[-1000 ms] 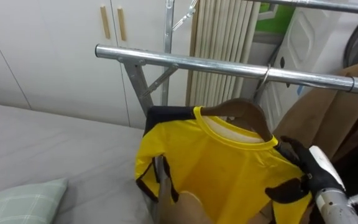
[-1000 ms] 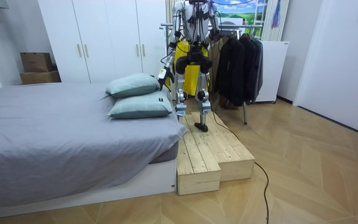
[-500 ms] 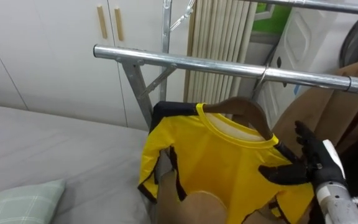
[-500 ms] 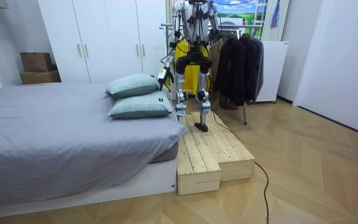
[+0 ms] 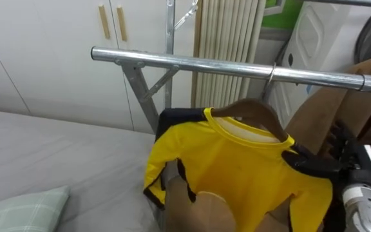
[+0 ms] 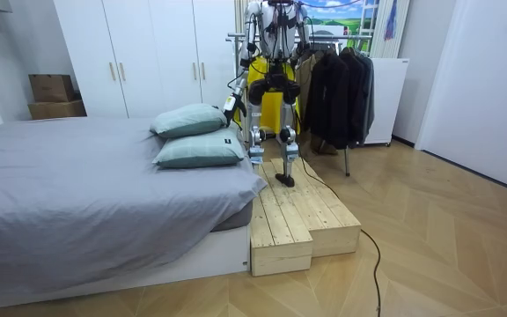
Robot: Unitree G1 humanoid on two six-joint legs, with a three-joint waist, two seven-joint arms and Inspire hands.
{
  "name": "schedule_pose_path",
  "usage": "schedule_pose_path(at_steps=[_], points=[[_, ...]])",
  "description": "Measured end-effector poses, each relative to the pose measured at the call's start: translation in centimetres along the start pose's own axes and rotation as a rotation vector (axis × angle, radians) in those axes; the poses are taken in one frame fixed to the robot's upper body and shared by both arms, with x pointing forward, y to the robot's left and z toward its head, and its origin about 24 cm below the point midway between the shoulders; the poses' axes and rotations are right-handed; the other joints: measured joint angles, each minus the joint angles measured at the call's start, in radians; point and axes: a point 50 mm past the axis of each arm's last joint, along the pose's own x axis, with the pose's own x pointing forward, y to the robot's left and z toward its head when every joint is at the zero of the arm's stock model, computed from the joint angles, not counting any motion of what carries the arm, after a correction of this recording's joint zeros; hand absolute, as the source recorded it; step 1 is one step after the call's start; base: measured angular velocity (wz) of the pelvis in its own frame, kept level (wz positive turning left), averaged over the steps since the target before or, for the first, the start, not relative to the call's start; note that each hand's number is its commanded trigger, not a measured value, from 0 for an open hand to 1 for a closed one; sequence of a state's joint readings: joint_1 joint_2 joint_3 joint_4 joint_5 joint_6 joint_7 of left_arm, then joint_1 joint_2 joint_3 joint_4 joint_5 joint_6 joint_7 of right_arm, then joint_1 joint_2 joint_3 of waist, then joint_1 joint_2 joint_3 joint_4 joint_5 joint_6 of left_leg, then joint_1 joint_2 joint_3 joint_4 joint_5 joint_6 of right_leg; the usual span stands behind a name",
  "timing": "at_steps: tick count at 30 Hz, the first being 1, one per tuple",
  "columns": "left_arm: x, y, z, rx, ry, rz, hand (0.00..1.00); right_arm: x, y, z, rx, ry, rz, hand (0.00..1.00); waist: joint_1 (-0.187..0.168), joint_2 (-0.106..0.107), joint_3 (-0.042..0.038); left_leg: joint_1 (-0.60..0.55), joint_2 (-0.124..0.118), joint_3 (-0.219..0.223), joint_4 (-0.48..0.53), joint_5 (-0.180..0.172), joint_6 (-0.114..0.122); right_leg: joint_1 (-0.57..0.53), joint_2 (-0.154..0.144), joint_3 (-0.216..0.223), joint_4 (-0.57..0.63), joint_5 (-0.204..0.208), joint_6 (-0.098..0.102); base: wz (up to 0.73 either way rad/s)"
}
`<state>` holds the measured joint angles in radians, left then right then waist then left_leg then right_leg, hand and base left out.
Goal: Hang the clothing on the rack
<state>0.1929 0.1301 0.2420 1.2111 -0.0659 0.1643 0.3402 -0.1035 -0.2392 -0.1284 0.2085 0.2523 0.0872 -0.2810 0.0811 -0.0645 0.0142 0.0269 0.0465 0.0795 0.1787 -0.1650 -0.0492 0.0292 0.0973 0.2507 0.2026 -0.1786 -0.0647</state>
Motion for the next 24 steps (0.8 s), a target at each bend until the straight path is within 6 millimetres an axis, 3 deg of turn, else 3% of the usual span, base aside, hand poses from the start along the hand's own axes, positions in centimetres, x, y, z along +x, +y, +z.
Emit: schedule_pose_path(at_steps=[8, 24], points=[[0.1, 0.4, -0.5, -0.028, 0.015, 0.008, 0.0, 0.0, -1.8, 0.6, -0.015, -0.032, -0.122, 0.0, -0.023, -0.002, -0.0086, 0.0, 0.001, 0.0, 0.001, 0.001, 0.0, 0.0, -0.005, -0.006, 0.001, 0.0, -0.001, 0.0], [0.1, 0.6, -1.8, 0.009, 0.05, -0.002, 0.0, -1.5, -5.2, -1.5, -0.055, 0.034, -0.244, 0.0, -0.078, -0.005, -0.0099, 0.002, 0.002, 0.025, 0.005, 0.001, 0.0, -0.007, 0.002, 0.022, 0.007, -0.001, 0.0, -0.04]])
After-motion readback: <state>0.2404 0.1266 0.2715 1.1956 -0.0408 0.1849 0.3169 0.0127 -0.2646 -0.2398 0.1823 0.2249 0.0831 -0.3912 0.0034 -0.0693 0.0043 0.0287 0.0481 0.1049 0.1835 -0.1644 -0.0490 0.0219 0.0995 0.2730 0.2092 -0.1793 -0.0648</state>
